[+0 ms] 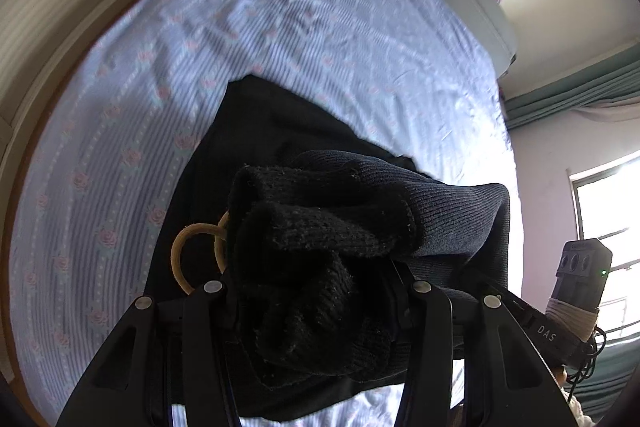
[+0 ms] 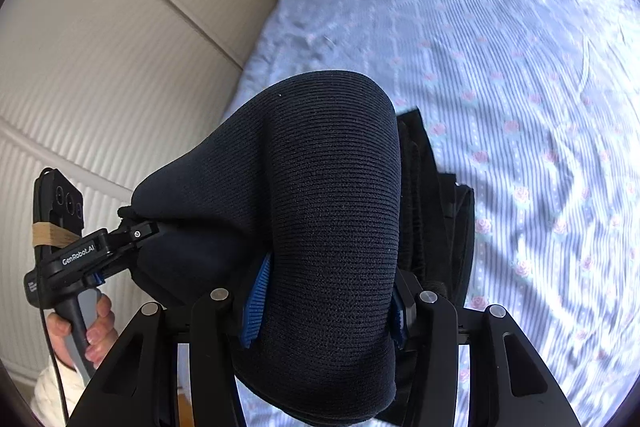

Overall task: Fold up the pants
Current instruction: 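Carry the folded pants with both tools onto the stack of black clothes, then open both tools and release the pants onto the stack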

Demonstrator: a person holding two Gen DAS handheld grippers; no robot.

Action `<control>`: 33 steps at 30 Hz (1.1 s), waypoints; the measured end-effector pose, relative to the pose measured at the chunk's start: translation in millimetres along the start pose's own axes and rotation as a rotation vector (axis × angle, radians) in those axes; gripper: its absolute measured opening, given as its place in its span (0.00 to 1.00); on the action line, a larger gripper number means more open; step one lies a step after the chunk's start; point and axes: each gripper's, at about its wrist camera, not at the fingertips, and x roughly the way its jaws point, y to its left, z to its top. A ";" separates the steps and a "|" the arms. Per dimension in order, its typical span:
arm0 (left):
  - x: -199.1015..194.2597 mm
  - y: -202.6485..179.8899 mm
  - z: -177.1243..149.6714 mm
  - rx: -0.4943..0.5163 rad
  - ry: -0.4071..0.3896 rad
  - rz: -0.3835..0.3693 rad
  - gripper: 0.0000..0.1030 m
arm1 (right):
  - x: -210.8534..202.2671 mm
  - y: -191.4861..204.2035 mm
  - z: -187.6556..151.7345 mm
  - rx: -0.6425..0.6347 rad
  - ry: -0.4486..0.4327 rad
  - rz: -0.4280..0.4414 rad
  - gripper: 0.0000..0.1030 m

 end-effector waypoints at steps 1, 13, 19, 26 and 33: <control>5.1 1.9 -0.1 -0.005 0.009 0.007 0.48 | 9.7 -3.5 4.5 0.004 0.012 -0.007 0.49; -0.8 -5.0 -8.6 0.049 0.019 0.249 0.73 | 28.1 -4.5 3.0 -0.130 0.026 -0.135 0.74; -55.1 -31.6 -38.4 0.107 -0.099 0.386 0.80 | -25.3 -14.9 -10.3 -0.124 -0.045 -0.165 0.77; -104.5 -130.7 -126.0 0.369 -0.253 0.510 0.95 | -126.8 -30.5 -53.5 -0.183 -0.193 -0.265 0.88; -139.6 -233.7 -213.0 0.448 -0.347 0.380 1.00 | -232.5 -45.4 -110.2 -0.214 -0.305 -0.267 0.89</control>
